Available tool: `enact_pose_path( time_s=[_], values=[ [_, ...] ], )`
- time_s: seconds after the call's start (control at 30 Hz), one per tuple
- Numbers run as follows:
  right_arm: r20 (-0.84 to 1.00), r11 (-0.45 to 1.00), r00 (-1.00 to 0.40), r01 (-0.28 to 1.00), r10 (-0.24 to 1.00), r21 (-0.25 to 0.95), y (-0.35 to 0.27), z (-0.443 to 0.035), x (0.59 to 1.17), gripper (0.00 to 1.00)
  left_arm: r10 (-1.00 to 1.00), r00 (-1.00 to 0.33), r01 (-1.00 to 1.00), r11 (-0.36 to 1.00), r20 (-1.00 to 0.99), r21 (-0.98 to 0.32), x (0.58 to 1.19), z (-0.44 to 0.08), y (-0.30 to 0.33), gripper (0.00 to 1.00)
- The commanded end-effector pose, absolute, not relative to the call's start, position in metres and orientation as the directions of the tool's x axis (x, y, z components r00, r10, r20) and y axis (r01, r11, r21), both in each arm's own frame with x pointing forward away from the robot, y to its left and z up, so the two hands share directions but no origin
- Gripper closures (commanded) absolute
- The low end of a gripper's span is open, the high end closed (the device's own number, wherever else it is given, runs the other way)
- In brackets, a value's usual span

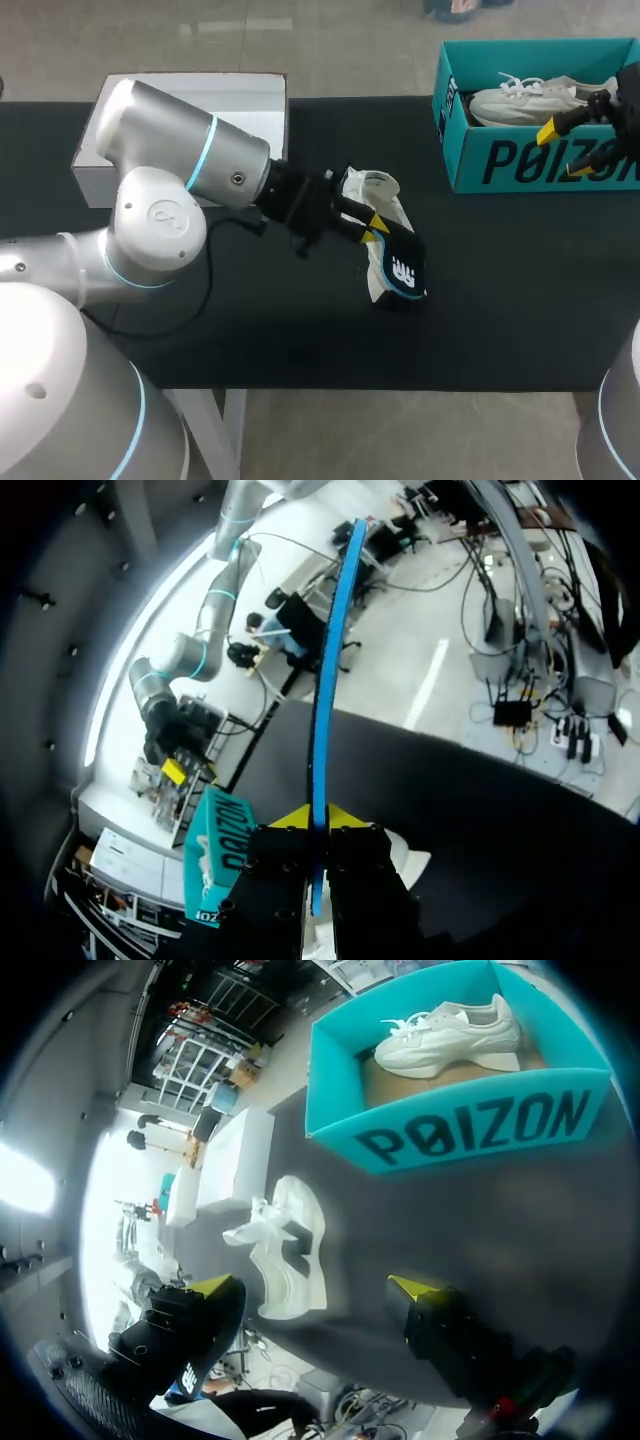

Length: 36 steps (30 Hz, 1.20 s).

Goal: Take the shoe out of the shoebox, open the shoe tongue, remove and reinsert the insole, then place the shoe into the shoebox

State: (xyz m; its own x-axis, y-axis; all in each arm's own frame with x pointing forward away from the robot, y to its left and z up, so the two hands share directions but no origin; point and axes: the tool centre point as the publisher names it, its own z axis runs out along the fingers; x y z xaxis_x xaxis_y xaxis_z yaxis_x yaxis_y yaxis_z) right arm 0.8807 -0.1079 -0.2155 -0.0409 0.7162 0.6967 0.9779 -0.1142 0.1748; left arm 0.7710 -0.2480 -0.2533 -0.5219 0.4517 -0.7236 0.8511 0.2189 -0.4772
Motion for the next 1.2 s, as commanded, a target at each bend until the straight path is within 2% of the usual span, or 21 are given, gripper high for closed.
enact_pose_path(
  time_s=[0.03,0.6,1.0,1.2],
  values=[
    [0.694,-0.115,-0.039,0.978,0.719,0.174,-0.108,-0.215,0.88,0.0,0.467,-0.534,0.843,0.226,-0.705,-0.488,0.779,-0.264,-0.259,1.0],
    [0.694,-0.115,-0.039,0.978,0.719,0.174,-0.108,-0.215,0.88,0.0,0.487,-0.55,0.826,0.201,-0.678,-0.526,0.804,-0.307,-0.266,1.0],
    [0.694,-0.115,-0.039,0.978,0.719,0.174,-0.108,-0.215,0.88,0.0,0.519,-0.549,0.833,0.269,-0.655,-0.484,0.82,-0.328,-0.264,1.0],
    [0.694,-0.115,-0.039,0.978,0.719,0.174,-0.108,-0.215,0.88,0.0,0.507,-0.592,0.803,0.301,-0.627,-0.515,0.834,-0.333,-0.264,1.0]
  ],
)
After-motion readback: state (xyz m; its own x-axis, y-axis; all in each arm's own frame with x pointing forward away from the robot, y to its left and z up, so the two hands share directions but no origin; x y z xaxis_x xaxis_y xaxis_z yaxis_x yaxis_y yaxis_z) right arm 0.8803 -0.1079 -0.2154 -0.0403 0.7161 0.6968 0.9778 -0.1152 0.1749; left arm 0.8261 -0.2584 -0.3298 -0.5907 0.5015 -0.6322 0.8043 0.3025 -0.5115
